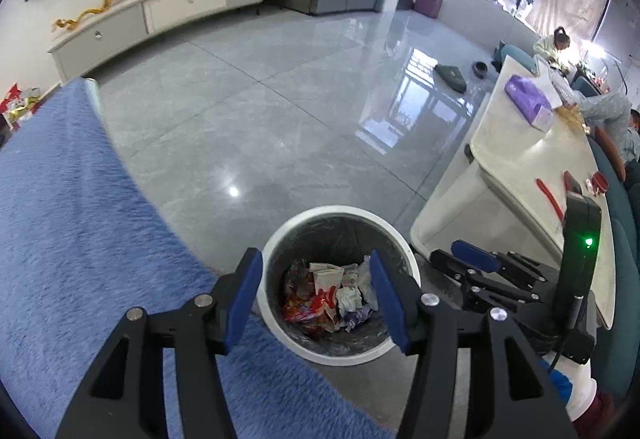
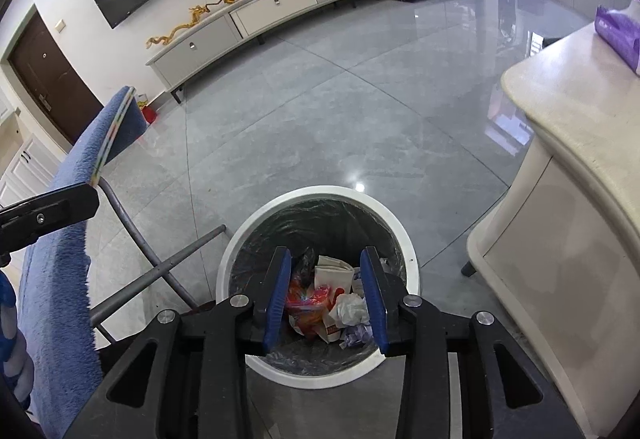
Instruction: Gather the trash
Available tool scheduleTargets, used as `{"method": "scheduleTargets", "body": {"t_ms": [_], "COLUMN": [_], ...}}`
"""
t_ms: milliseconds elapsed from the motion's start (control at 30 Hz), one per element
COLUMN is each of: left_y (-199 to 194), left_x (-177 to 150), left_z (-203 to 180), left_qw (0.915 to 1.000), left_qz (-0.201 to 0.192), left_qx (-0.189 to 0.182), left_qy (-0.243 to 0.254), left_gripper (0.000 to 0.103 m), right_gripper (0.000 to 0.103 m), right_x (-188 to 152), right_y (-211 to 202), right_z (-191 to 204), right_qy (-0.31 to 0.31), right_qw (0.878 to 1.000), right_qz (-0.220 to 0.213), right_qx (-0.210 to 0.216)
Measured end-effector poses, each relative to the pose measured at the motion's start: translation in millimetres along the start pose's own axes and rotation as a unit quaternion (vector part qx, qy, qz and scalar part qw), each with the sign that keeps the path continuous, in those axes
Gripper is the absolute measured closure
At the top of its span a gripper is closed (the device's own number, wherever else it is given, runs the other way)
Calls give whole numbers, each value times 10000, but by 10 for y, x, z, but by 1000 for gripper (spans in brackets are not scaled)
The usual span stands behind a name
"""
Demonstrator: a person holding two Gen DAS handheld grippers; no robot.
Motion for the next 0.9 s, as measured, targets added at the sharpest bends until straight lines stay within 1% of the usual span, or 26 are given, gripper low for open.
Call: {"method": "scheduleTargets", "body": {"t_ms": [167,233,300,333,367,433,467,533,567,633,667,700,767,900], "left_y": [-443,-594,-780,-870,-991,-1143,-1261,-1412,-1531,-1694,-1781,-1834,-2015,-2258], "left_x": [-93,-130,-207,-249,-315,-399,-471,-572,-644,-747,-798,-832,-936,-1071], "left_z": [266,389,558,653,782,974,1109,1279,1399,1555,1632,1680,1829,1996], "left_qw": [9972,9946,9900,9874,9830,9758,9697,9617,9545,9430,9374,9337,9217,9034], "left_qz": [-547,-715,-904,-981,-1075,-1200,-1289,-1364,-1439,-1540,-1587,-1614,-1704,-1879], "left_qx": [480,682,952,1061,1270,1570,1779,2045,2257,2563,2692,2774,3020,3356], "left_qy": [-178,-317,-523,-639,-781,-934,-1067,-1215,-1315,-1459,-1536,-1587,-1736,-1896], "left_gripper": [48,44,38,37,36,35,34,30,30,29,28,28,27,25], "right_gripper": [66,65,64,62,62,58,58,58,58,57,57,55,53,50], "right_x": [107,164,210,238,253,297,316,348,356,381,385,386,370,306], "right_y": [-232,-341,-438,-495,-524,-599,-629,-665,-671,-692,-699,-707,-735,-796], "right_z": [189,322,491,615,693,939,1075,1309,1414,1691,1801,1935,2216,2582], "right_qy": [-227,-353,-536,-677,-760,-1014,-1147,-1351,-1436,-1653,-1741,-1850,-2069,-2400], "right_qw": [9995,9988,9976,9964,9956,9925,9905,9867,9849,9795,9772,9741,9672,9554], "right_qz": [-209,-317,-421,-478,-508,-582,-616,-666,-682,-721,-736,-754,-784,-835], "right_qx": [6,71,127,179,219,358,441,603,684,891,966,1061,1250,1504]}}
Point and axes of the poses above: each gripper's, at about its wrist camera, not at the fingertips, and y roughly the way its jaws point, z to its left, x to its top, the point moved 5 cm from there along y, roughly the way its jaws point, and after that the axes turned 2 degrees about x, right-handed, at the moved point
